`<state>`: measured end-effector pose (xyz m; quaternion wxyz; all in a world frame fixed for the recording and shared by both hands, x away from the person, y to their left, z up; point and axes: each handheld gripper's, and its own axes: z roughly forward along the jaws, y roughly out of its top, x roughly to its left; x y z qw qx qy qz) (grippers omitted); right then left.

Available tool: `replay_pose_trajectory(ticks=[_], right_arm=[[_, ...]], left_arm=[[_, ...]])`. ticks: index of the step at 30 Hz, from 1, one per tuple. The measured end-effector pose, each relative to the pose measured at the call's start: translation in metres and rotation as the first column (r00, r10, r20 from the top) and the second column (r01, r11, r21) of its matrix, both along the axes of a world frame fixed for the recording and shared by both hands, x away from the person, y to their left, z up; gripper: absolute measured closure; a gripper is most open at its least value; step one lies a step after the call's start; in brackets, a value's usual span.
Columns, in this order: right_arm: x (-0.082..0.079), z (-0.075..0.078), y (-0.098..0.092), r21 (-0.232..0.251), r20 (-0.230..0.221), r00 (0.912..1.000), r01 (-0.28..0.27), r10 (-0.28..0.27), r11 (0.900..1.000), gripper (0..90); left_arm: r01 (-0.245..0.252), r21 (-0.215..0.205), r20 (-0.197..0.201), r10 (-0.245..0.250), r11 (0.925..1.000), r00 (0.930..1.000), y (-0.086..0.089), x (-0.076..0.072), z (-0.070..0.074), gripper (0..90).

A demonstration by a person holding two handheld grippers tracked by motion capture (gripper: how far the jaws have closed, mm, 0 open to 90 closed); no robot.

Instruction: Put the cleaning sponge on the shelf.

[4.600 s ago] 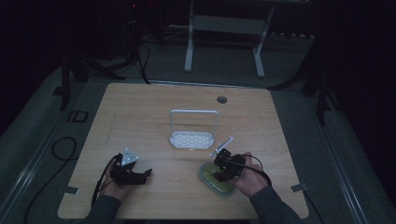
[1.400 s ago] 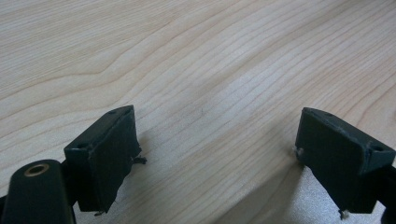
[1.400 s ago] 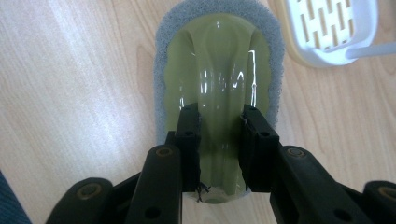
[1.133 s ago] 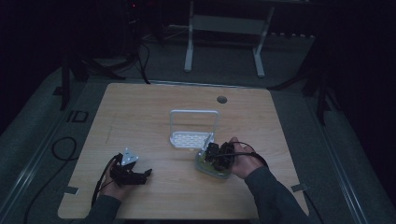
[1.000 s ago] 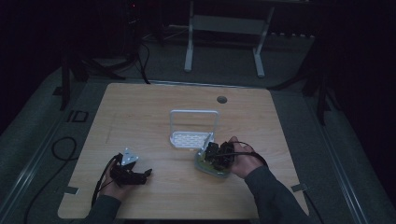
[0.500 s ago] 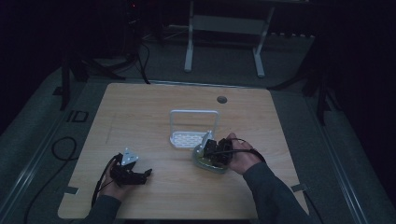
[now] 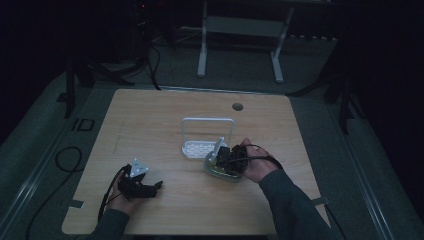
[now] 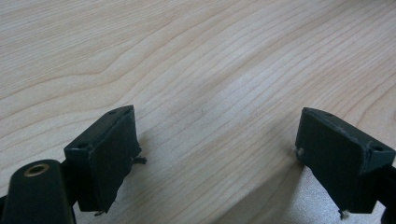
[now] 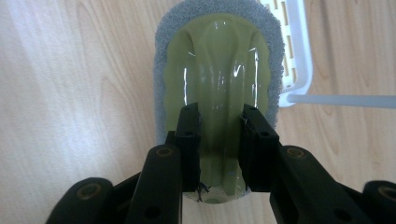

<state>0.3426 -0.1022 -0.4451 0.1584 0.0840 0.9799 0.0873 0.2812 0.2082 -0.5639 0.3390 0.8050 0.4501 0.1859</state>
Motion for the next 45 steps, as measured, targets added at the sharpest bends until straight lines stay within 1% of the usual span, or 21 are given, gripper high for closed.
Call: replay_pose_trajectory(ticks=[10,23,26,38,45], right_arm=[[0.003,0.004,0.009,-0.001,0.020,0.9995,-0.023,0.023,1.000,71.6],[0.009,0.003,0.013,0.003,0.021,0.9992,-0.033,0.033,0.999,71.6],[0.011,0.004,0.014,-0.008,0.029,0.9990,-0.034,0.034,0.999,71.6],[0.017,0.010,0.022,-0.009,0.031,0.9984,-0.047,0.047,0.999,71.6],[0.019,0.013,0.029,-0.026,0.039,0.9968,-0.068,0.069,0.997,71.6]], left_arm=[[0.001,0.001,-0.001,-0.001,1.0000,1.0000,0.000,0.000,0.000,13.4],[0.003,0.000,0.000,-0.003,1.0000,1.0000,0.000,0.000,0.000,13.4],[0.003,0.000,-0.001,-0.003,1.0000,1.0000,0.000,0.000,0.000,13.4],[0.004,-0.001,-0.002,-0.004,1.0000,1.0000,-0.001,0.000,0.000,13.4],[0.004,-0.001,-0.001,-0.004,1.0000,1.0000,-0.001,0.000,0.000,13.4]])
